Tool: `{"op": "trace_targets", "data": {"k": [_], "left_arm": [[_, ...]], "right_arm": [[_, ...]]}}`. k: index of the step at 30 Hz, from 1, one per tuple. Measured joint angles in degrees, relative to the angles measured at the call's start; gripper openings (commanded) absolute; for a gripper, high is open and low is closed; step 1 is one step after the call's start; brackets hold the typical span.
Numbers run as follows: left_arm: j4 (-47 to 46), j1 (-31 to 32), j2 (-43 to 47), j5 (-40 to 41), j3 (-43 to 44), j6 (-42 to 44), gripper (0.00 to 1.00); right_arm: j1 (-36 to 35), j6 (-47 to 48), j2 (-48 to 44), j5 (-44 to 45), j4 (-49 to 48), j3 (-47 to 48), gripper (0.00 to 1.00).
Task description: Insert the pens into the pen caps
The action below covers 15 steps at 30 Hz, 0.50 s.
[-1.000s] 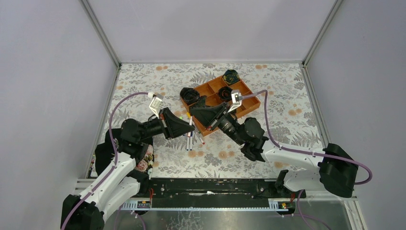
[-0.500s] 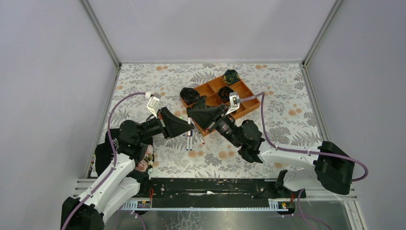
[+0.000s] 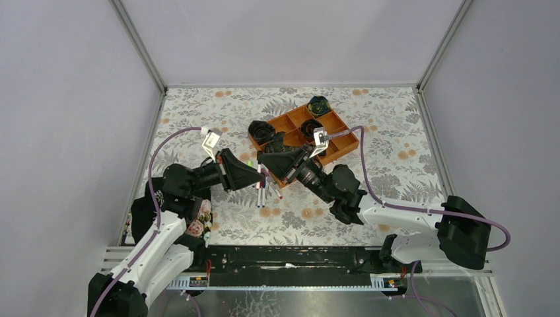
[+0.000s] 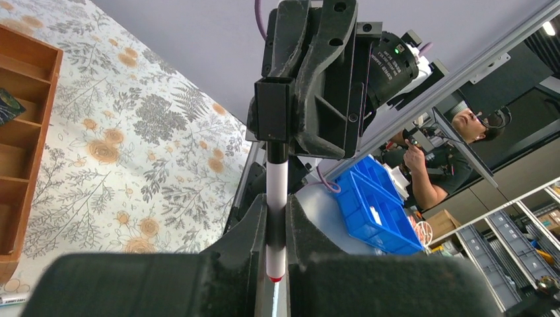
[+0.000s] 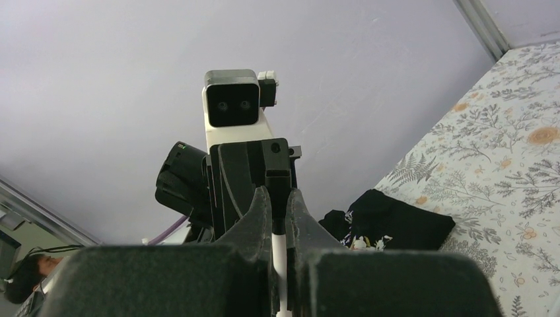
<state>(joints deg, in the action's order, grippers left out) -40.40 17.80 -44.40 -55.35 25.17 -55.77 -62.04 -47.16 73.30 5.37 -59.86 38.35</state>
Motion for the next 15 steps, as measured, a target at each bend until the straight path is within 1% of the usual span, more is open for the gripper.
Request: {"op": "trace_targets", "data": {"k": [4, 6, 7, 9, 10, 11, 13, 15], "left_arm": [[0.37, -1.33, -0.46, -2.21, 0.02, -0.24, 0.0], [2.03, -1.62, -0.17, -2.64, 0.22, 1.01, 0.0], [4.2, -1.64, 0.33, -2.62, 0.33, 2.23, 0.0], [10.43, -1.68, 2.16, -1.86, 0.44, 5.73, 0.0], [13.88, -1.7, 3.48, -0.81, 0.46, 7.65, 0.0], [16.55, -1.73, 4.52, 0.17, 0.46, 9.4, 0.0], [22.62, -2.62, 7.04, 7.98, 0.48, 12.52, 0.0], [28.52, -4.11, 8.9, 15.5, 0.04, 14.43, 0.0]], "right_arm": [[0.0, -0.68, 0.15, -0.09, 0.83, -0.02, 0.0], [0.0, -0.55, -0.42, 0.11, 2.23, 0.0, 0.0], [-0.11, 0.0, -1.11, 0.39, 4.24, 0.17, 0.04], [-0.66, 1.7, -3.02, 1.6, 10.16, 1.25, 0.26], [-1.09, 2.89, -3.98, 2.54, 14.05, 2.12, 0.39], [-1.38, 3.69, -4.76, 3.32, 16.96, 2.8, 0.55], [-3.06, 6.67, -7.52, 3.74, 26.84, 3.93, 0.7], [-5.09, 9.31, -10.16, 4.5, 34.6, 4.33, 0.8]]}}
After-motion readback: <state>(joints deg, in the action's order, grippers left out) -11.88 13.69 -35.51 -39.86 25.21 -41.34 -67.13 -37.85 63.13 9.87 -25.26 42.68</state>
